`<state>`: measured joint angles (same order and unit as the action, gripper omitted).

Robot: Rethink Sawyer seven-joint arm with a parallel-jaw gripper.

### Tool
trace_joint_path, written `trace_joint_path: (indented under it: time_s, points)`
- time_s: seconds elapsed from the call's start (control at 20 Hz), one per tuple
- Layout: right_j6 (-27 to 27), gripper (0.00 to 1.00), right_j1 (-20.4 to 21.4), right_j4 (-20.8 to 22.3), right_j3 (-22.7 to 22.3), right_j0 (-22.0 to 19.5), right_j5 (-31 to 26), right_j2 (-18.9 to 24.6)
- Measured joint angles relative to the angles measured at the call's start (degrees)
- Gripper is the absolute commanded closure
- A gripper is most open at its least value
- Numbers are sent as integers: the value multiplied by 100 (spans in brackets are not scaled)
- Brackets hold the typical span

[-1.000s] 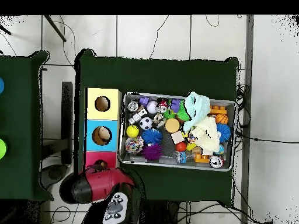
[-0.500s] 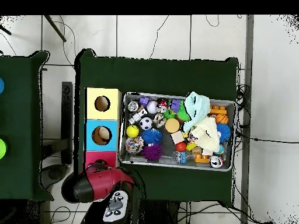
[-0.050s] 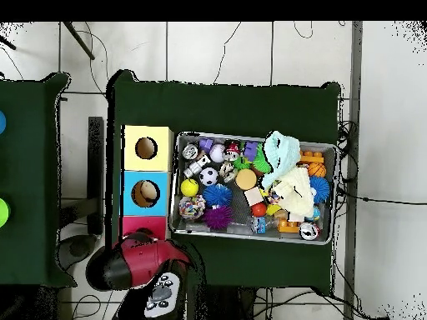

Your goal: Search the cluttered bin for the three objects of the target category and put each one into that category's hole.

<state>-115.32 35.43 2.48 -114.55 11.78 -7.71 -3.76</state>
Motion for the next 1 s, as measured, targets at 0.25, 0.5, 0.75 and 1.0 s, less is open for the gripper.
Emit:
trace_joint_path:
  time_s: [0.25,0.5,0.75,1.0]
  points:
    - [0,0,-4,-9,0,19,24,-14]
    - [0,0,-4,-9,0,19,25,-14]
    - [0,0,-3,-9,0,19,24,-14]
    - [2,100,-3,-7,0,23,26,-18]
